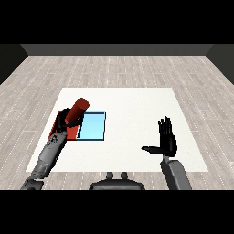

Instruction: Pick the red can and put it in the red box

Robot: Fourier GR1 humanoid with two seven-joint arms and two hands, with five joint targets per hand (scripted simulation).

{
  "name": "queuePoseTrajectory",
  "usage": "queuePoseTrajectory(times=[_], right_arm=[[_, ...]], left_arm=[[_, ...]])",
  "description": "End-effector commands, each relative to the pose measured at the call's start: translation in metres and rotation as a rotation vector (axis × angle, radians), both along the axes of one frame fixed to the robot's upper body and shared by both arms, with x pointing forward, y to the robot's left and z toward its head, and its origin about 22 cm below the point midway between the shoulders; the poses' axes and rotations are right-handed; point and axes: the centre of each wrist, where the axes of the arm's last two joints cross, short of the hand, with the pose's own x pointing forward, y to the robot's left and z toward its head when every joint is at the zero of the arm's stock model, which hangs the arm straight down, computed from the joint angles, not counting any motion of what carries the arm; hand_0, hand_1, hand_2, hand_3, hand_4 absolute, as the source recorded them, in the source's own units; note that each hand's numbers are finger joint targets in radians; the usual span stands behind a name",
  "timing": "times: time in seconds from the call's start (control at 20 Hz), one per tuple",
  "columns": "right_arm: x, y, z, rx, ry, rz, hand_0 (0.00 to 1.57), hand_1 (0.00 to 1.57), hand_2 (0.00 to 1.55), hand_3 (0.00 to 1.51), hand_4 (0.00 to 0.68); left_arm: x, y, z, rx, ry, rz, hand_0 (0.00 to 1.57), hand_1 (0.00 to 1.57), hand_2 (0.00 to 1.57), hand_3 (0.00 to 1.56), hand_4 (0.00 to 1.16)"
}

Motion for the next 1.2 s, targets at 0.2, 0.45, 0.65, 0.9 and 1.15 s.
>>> queuePoseTrajectory(times=[0.2,0.45,0.65,0.9,1.15], right_arm=[[0.022,-0.007,-0.009,-0.009,0.017,-0.031,0.00,0.00,0.00,0.00,0.000],[0.025,-0.007,-0.023,-0.006,0.011,-0.043,0.00,0.00,0.00,0.00,0.000],[0.030,-0.006,-0.030,-0.011,0.033,-0.044,0.00,0.00,0.00,0.00,0.000],[0.051,0.003,-0.030,-0.020,0.027,-0.018,0.00,0.00,0.00,0.00,0.000],[0.058,0.010,-0.035,-0.011,0.003,-0.010,0.00,0.00,0.00,0.00,0.000]], left_arm=[[-0.006,0.089,-0.040,0.179,0.358,0.208,1.57,1.57,1.55,1.47,1.05],[-0.003,0.105,-0.058,0.241,0.582,0.307,0.94,0.94,0.85,0.67,0.89],[-0.012,0.092,-0.088,0.230,0.701,0.307,0.00,0.00,0.32,0.00,0.71],[-0.013,0.093,-0.093,0.217,0.769,0.151,0.26,0.26,0.57,0.50,0.64],[-0.007,0.115,-0.072,0.247,0.831,0.223,0.00,0.00,0.00,0.00,0.00]])
